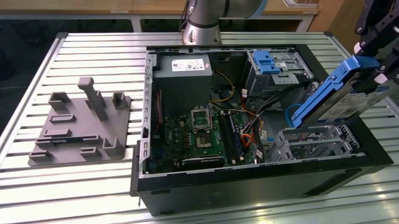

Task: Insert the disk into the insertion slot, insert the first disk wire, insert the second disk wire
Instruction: 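Insert the disk into the insertion slot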

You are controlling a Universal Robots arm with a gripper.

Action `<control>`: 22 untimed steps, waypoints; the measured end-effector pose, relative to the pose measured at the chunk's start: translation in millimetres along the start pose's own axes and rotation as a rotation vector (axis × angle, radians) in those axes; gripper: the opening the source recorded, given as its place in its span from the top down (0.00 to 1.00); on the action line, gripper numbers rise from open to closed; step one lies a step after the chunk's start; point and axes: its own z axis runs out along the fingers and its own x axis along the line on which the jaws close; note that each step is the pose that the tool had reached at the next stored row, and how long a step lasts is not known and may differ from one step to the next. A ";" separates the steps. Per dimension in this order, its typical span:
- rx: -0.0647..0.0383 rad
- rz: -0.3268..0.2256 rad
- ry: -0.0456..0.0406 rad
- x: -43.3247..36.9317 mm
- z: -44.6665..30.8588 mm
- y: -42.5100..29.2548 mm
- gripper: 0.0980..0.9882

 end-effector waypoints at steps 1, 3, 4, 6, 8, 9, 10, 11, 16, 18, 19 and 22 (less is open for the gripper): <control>0.000 0.000 0.0003 0.0 0.6 0.0 0.70; 0.000 0.000 0.0003 0.2 2.0 -0.1 0.70; 0.000 0.000 0.0004 0.3 2.8 -0.1 0.70; 0.000 0.000 0.0005 0.4 4.3 -0.2 0.70; 0.000 0.000 0.0006 0.6 5.9 -0.2 0.70; -0.001 0.000 0.0006 0.8 6.8 -0.2 0.70; -0.001 0.000 0.0008 0.8 7.5 -0.3 0.70; -0.001 0.000 0.0009 0.9 8.4 -0.3 0.70; -0.001 0.000 0.0011 1.3 11.7 -0.4 0.70; -0.001 0.000 0.0011 1.5 13.0 -0.4 0.70; -0.002 0.000 0.0011 1.6 13.8 -0.4 0.70; -0.002 0.000 0.0013 1.8 15.9 -0.5 0.70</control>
